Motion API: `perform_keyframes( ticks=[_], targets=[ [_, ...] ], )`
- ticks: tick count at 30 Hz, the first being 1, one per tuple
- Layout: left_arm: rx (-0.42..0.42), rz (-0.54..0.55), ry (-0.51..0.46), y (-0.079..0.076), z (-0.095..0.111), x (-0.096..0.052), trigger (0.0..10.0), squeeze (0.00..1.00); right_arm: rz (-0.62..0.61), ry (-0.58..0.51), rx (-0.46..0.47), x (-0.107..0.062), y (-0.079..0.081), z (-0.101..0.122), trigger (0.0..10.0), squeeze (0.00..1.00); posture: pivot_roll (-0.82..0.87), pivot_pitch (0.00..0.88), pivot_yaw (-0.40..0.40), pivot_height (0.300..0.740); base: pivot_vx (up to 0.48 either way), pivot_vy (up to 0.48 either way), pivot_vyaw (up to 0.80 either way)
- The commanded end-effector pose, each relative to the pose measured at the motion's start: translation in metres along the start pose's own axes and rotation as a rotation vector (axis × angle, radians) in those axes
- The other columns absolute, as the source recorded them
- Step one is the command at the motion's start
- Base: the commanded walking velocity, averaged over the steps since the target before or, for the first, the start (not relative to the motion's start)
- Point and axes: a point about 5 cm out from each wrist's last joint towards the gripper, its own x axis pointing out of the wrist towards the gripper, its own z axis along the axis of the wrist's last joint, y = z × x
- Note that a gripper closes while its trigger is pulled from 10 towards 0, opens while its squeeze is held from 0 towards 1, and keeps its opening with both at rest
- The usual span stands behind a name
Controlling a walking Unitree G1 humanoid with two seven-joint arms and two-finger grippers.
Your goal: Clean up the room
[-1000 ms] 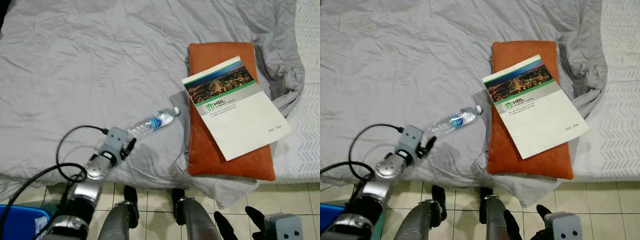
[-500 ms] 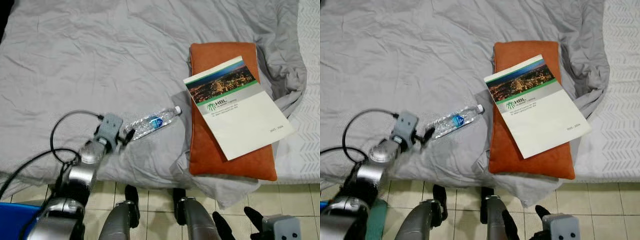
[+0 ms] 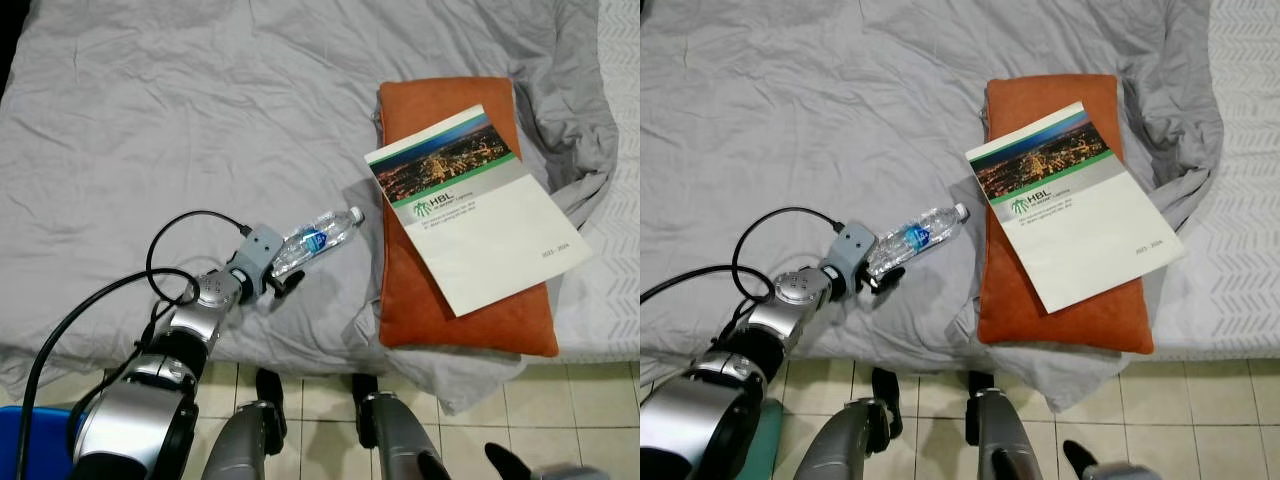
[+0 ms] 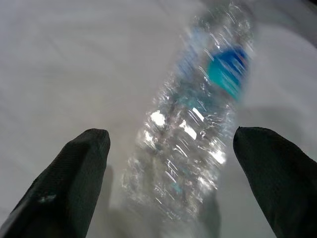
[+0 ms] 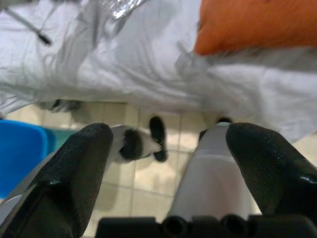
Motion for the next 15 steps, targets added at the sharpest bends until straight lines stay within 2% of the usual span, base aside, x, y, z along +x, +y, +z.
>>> perform_keyframes(
  ticks=[1, 4, 7, 10, 11, 14, 15],
  targets=[
    [0.068, 0.029, 0.01, 0.002, -0.003, -0.001, 10.0, 0.0, 0.017, 0.011, 0.012, -0.007, 0.007, -0.001, 10.0, 0.0, -0.37, 0.683, 0.02, 0.74, 0.0, 0.0, 0.0],
    [0.16, -0.005, 0.015, -0.004, 0.002, 0.002, 10.0, 0.0, 0.005, 0.033, 0.02, -0.011, 0.008, -0.004, 10.0, 0.0, -0.37, 0.681, 0.029, 0.74, 0.0, 0.0, 0.0],
    [0.188, -0.069, 0.031, -0.017, -0.003, 0.005, 10.0, 0.0, -0.001, 0.042, 0.021, -0.014, 0.009, -0.005, 10.0, 0.0, -0.36, 0.684, 0.031, 0.74, 0.0, 0.0, 0.0],
    [0.187, -0.111, 0.044, -0.026, -0.006, 0.006, 10.0, 0.0, -0.002, 0.046, 0.022, -0.015, 0.011, -0.006, 10.0, 0.0, -0.36, 0.687, 0.031, 0.74, 0.0, 0.0, 0.0],
    [0.158, -0.123, 0.054, -0.029, -0.008, 0.006, 10.0, 0.0, 0.01, 0.044, 0.026, -0.015, 0.014, -0.006, 10.0, 0.0, -0.36, 0.687, 0.031, 0.74, 0.0, 0.0, 0.0],
    [0.137, -0.096, 0.075, -0.028, -0.011, 0.006, 10.0, 0.0, 0.036, 0.041, 0.032, -0.016, 0.017, -0.006, 10.0, 0.0, -0.37, 0.685, 0.028, 0.74, 0.0, 0.0, 0.0],
    [0.154, -0.08, 0.086, -0.026, -0.012, 0.006, 10.0, 0.0, 0.039, 0.045, 0.029, -0.016, 0.018, -0.006, 10.0, 0.0, -0.37, 0.685, 0.028, 0.74, 0.0, 0.0, 0.0]
  ],
)
